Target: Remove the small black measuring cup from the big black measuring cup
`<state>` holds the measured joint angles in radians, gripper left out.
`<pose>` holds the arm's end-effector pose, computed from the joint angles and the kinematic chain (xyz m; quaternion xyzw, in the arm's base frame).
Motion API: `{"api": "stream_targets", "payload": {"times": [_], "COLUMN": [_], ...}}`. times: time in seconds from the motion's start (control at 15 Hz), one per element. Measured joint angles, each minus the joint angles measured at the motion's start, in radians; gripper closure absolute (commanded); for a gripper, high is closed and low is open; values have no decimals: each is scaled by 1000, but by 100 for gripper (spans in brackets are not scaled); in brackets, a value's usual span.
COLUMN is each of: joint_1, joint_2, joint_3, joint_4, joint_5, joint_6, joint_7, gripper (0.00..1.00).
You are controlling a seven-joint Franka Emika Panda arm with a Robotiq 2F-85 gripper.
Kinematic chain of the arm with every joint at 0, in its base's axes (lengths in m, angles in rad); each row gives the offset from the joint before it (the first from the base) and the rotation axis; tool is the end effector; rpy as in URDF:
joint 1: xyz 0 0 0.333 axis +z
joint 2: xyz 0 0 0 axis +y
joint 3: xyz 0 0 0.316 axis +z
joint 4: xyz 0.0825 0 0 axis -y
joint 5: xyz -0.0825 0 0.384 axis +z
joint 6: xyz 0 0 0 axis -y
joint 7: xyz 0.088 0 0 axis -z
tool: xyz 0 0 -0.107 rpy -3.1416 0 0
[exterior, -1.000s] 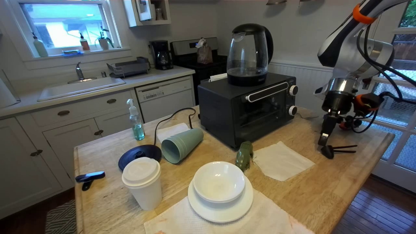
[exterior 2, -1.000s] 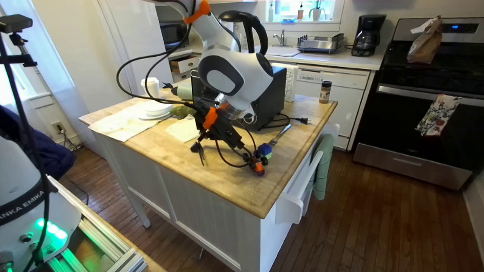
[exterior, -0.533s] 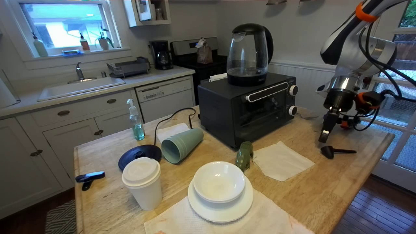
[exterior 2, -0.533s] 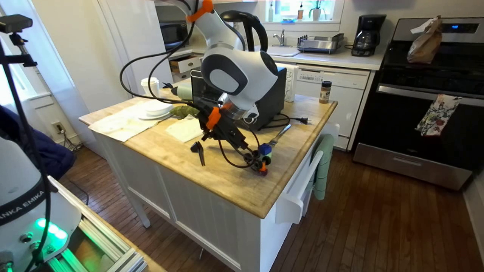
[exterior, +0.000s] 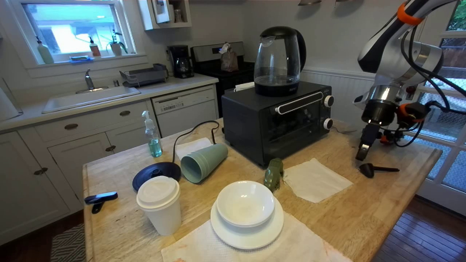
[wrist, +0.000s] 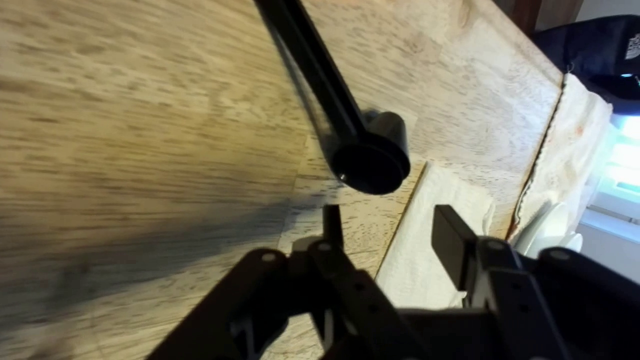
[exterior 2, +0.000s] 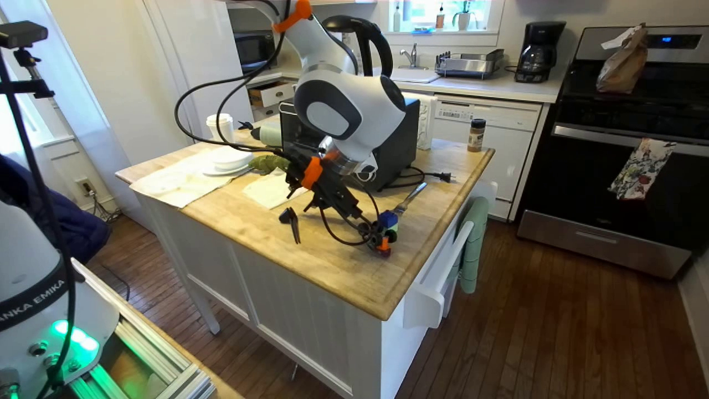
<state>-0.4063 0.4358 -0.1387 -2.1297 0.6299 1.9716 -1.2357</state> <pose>0.4545 -0.2343 0.1763 -0.9313 -0.1218 0.0084 0.3431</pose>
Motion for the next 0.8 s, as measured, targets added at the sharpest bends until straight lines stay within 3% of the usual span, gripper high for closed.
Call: {"api": "stream_targets", "payload": {"times": [0.2,0.4,0.53,0.67,0.8], "joint_1": [2,4,5,6,6], "joint_2": [0,3,4,6,7], "joint_3": [4,8,9,10,10], "joint_4": [0,0,0,0,0], "joint_5": [0,0,0,0,0], "joint_6": [-5,-9,-13,-17,-17], "joint_7": [-2,-4,-5,-5,-6], "gripper": [17,32,57,72,75]}}
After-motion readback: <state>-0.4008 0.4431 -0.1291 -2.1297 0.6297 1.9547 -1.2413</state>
